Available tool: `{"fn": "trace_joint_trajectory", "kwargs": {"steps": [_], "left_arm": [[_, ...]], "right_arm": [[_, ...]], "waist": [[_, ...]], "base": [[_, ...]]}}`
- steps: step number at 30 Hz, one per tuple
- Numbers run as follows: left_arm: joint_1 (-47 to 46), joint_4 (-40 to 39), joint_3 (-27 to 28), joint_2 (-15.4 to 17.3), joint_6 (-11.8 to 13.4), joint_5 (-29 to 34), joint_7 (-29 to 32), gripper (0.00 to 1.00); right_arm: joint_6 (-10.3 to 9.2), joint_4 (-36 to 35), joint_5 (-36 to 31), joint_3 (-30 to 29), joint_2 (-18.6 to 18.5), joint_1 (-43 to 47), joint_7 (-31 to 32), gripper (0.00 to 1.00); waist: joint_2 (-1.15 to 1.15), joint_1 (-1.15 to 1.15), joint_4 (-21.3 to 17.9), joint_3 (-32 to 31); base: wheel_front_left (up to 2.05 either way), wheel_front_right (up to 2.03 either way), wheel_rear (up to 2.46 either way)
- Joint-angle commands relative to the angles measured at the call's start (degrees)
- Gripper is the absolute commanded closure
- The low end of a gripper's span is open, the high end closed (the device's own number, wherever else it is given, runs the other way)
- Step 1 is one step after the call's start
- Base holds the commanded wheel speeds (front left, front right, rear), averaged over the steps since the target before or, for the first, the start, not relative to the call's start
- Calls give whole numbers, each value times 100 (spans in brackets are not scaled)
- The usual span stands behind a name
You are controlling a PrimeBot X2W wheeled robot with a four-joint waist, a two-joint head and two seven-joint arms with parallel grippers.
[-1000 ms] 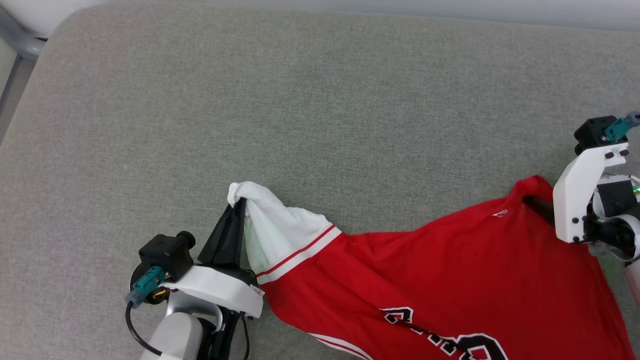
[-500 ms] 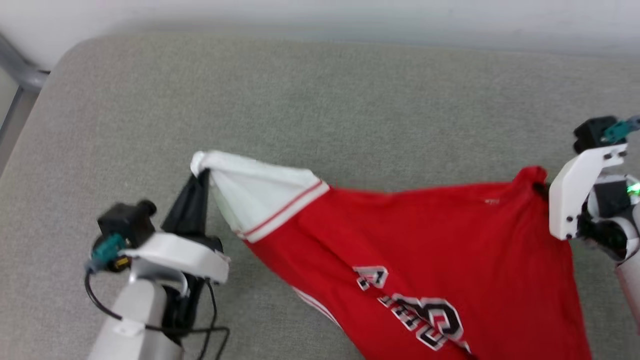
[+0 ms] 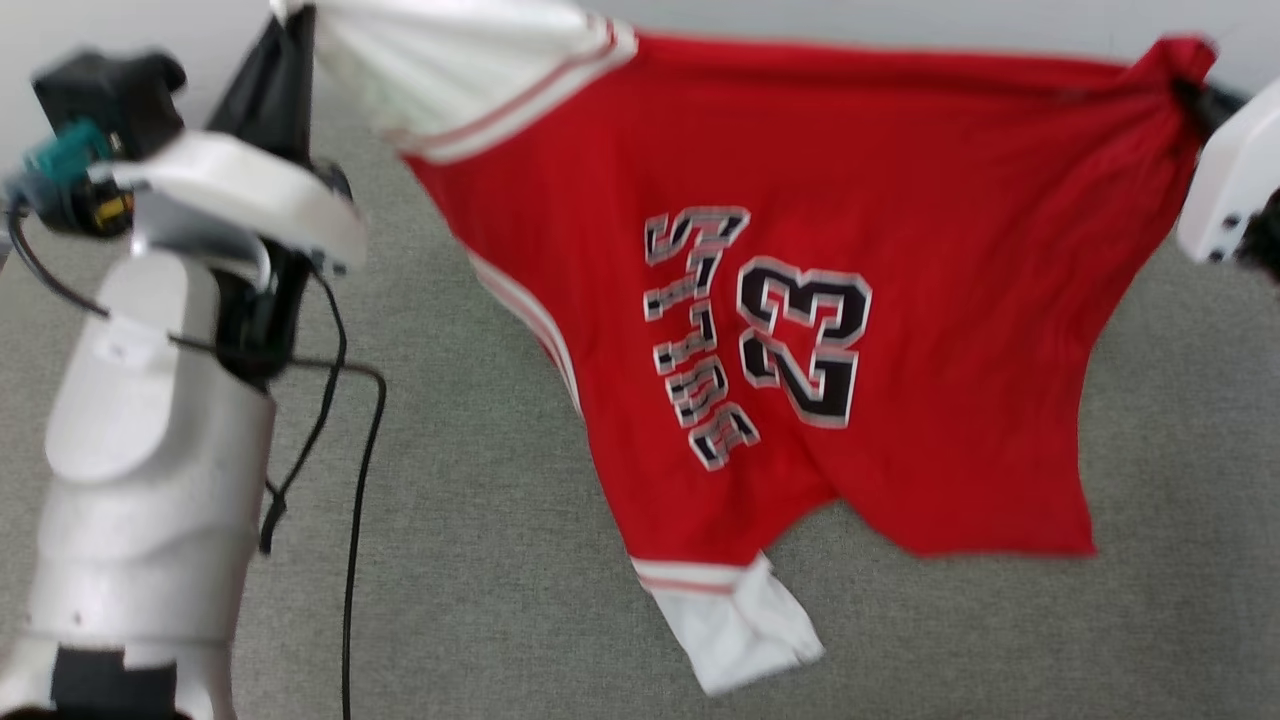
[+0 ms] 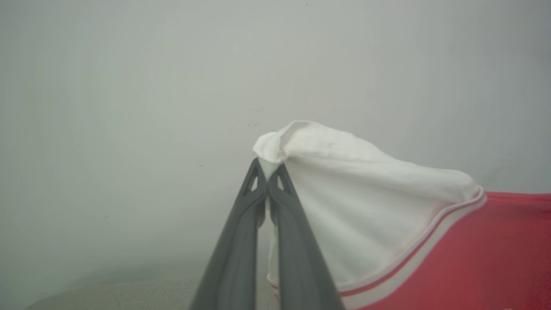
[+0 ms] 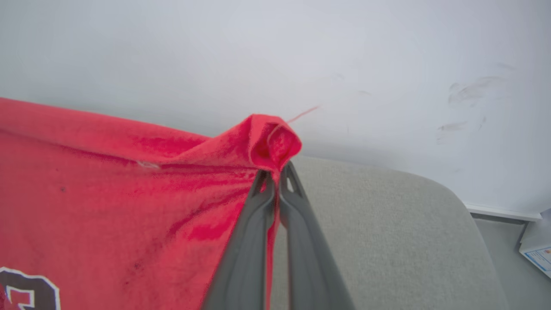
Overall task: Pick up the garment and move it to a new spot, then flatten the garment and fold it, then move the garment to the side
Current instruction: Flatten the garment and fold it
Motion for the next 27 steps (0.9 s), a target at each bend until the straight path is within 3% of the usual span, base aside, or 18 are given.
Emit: {"fn": "trace_joint_trajectory", "kwargs": {"steps": [1,6,16,21,27], "left_arm": [[-336,157,22,9,-13,-11,-6,100],[-1491,734,112,35,60,-26,-89,100],[-3655,1321,46,392,80,281,-219,100],[-4407,1457,80,559,61,284,-238,100],[-4680,1774,77,573,18,174,-306,100]], "right_arm": [[-10,37,-102,-76,-16,-245,-33,100],[-10,6,-519,-322,-41,-1102,-143,100],[-11,-226,-1040,-558,-118,-2957,-353,100],[-11,-247,-1114,-531,-41,-3628,-490,100],[-11,56,-1103,-407,105,-3918,-626,100]], "waist": [[0,0,9,74],[0,0,14,368],[0,0,70,1435],[0,0,44,2008],[0,0,25,2469]], "base": [[0,0,0],[0,0,0],[0,0,0],[0,0,0],[0,0,0]]}}
